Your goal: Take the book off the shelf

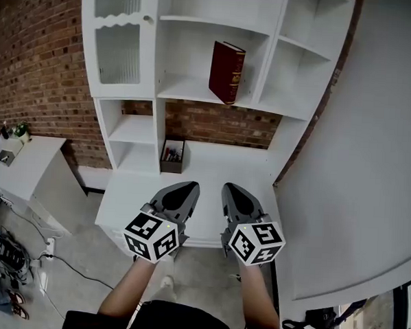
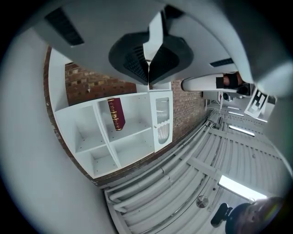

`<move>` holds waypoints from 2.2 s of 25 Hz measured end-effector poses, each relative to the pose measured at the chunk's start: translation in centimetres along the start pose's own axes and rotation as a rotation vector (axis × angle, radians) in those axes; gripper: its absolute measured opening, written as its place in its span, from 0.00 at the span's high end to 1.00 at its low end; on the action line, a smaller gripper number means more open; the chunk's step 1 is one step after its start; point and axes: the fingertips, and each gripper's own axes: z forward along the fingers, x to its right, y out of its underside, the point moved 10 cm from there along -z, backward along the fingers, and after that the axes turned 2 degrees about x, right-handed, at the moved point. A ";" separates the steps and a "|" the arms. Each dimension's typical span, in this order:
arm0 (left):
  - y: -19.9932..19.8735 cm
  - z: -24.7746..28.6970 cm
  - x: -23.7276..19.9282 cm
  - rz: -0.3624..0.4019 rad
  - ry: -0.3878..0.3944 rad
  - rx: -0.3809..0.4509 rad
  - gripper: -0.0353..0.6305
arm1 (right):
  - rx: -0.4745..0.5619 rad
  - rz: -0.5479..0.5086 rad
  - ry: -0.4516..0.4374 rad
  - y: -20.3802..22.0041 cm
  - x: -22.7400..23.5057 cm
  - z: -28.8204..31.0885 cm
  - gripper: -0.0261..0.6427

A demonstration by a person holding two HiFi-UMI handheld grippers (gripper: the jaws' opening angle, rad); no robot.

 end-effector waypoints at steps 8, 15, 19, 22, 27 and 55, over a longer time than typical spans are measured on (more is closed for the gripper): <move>0.0 2.0 -3.1 -0.012 0.019 -0.005 0.92 | 0.006 -0.005 0.031 0.1 1.1 3.1 0.93; -0.9 4.9 -7.0 -0.018 0.051 -0.011 0.92 | 0.018 -0.009 0.089 -0.6 2.9 7.5 0.93; -1.8 6.0 -9.7 -0.017 0.066 -0.021 0.92 | 0.018 -0.012 0.110 -1.1 3.3 10.4 0.93; -2.4 6.5 -12.1 -0.025 0.069 -0.022 0.92 | 0.020 -0.017 0.122 -1.3 3.3 12.7 0.93; -2.8 7.1 -15.8 -0.048 0.078 -0.022 0.92 | 0.014 -0.040 0.145 -1.3 2.8 16.1 0.93; -1.2 13.5 -19.9 -0.096 0.118 -0.047 0.92 | 0.007 -0.061 0.191 -1.9 7.8 21.3 0.93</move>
